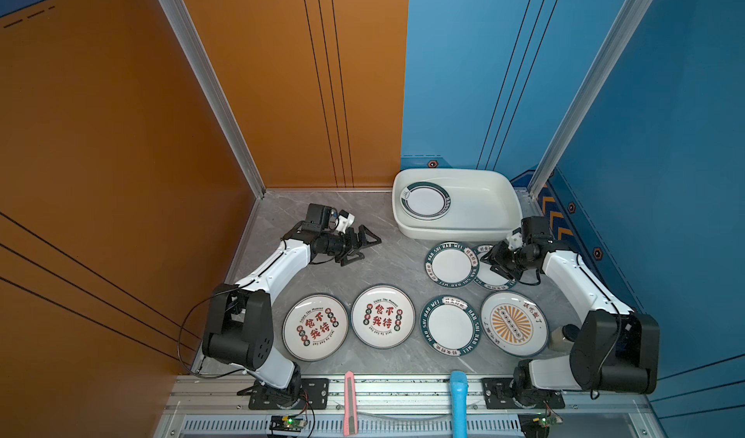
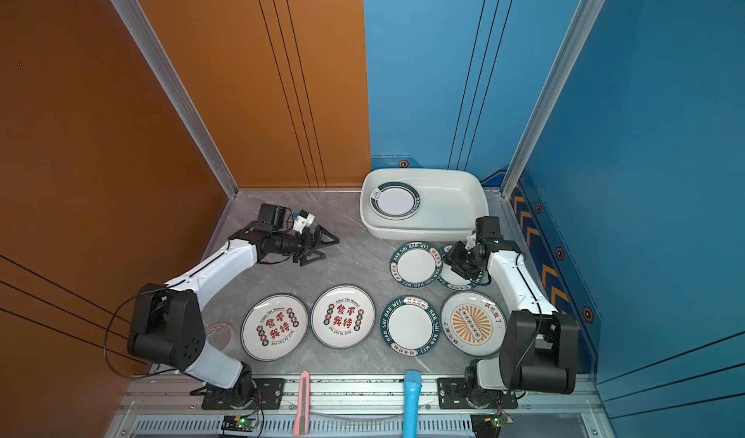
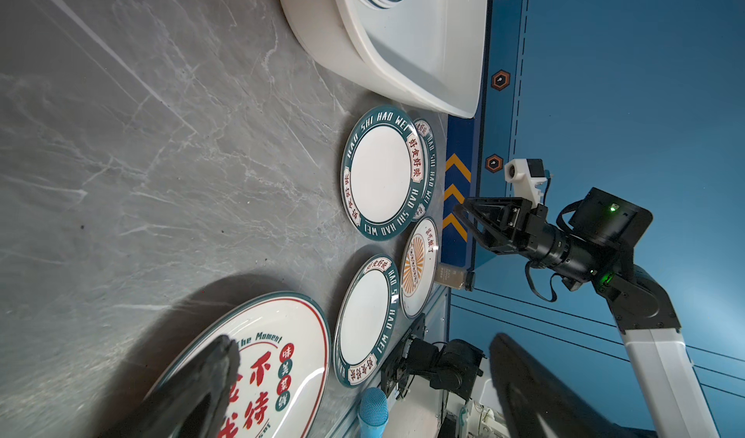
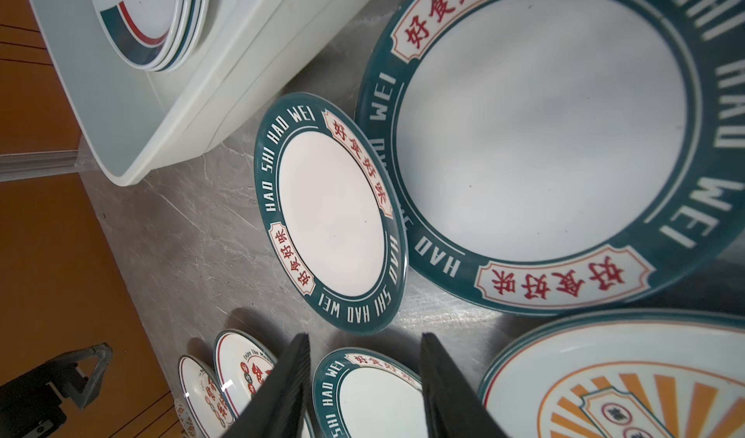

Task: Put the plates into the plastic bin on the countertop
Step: 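Raise right gripper out of the bin toward the HAO SHI HAO WEI plates, then grasp a HAO SHI HAO WEI plate edge with right gripper, tilt up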

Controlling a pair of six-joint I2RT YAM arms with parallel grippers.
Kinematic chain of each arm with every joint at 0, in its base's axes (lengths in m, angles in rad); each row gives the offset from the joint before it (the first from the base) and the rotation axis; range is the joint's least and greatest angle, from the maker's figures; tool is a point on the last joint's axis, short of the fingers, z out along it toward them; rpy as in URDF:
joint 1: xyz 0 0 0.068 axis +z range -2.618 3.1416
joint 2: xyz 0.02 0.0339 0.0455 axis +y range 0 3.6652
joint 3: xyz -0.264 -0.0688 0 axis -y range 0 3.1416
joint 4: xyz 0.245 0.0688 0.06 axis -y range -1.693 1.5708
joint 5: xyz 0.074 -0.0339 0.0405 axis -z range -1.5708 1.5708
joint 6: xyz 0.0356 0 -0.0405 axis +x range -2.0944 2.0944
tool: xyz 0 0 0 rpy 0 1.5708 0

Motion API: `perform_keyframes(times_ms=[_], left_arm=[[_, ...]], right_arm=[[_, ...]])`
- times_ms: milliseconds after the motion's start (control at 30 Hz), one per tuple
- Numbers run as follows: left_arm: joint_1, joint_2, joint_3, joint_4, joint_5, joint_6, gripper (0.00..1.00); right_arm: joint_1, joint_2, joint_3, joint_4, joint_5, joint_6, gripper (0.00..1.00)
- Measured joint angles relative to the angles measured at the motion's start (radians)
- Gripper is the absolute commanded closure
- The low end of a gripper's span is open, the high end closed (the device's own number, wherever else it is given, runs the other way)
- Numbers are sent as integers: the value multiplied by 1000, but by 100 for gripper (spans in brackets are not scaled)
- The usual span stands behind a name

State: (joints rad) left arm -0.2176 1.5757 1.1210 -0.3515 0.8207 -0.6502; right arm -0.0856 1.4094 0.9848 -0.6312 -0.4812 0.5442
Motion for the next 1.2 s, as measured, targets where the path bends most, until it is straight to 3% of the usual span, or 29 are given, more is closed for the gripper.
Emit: perform_keyframes(times_ms=[267,1000,1200], left_arm=[[-14,34,20,-2,0,0,2],[-19,50,67,-1,0,-1,3],[-19,56,67,-1,0,-1,3]], right_arm=[[-39,76,-56,112,-82,-64,58],[-72,288,-38,180,-231,-192,67],[-72,337,-10,191,-258,-210,79]])
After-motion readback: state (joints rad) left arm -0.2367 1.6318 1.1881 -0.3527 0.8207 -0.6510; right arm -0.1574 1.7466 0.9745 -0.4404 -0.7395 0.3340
